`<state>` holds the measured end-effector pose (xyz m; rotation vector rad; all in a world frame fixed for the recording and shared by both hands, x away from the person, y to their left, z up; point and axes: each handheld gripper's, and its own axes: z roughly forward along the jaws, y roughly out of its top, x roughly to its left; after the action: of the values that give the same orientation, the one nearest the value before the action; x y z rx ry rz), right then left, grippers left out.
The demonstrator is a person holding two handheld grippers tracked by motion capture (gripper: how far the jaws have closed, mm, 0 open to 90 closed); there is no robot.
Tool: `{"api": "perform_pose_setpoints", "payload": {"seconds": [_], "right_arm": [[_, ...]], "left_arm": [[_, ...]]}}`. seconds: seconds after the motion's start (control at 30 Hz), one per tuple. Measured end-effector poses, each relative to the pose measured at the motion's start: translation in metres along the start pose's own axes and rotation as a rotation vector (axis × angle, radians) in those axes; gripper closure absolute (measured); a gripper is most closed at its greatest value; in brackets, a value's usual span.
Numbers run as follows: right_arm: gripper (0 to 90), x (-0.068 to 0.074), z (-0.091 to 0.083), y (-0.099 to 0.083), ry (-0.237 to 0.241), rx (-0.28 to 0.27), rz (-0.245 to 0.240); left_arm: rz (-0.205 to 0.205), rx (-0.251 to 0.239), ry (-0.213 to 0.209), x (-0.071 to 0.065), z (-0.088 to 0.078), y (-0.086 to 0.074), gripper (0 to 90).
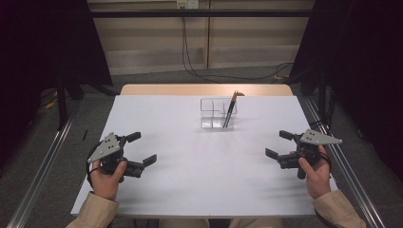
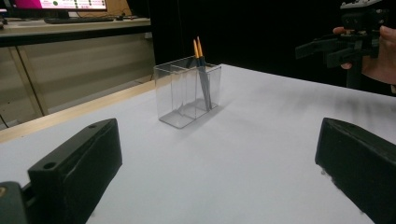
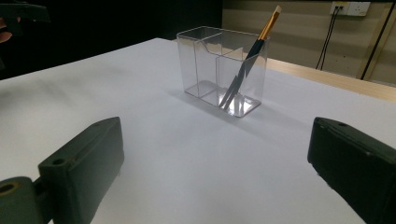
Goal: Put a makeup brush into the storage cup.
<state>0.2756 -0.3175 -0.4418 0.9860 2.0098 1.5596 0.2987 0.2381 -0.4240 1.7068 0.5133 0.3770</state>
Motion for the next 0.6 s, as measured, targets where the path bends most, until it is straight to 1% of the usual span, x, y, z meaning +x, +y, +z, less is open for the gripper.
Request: {"api": "perform_pose_setpoints", "payload": {"seconds": [0.33, 0.6], "right_arm": [[3.2, 0.001, -0.007, -0.001, -0.004, 0.004, -0.008], [3.2, 0.0, -0.014, -0.003, -0.009, 0.008, -0.005]], "left_arm": [[0.002, 0.001, 0.0, 0.0, 0.0, 0.0, 0.4], [0.002, 0.001, -0.001, 0.0, 0.0, 0.0, 0.4]]}}
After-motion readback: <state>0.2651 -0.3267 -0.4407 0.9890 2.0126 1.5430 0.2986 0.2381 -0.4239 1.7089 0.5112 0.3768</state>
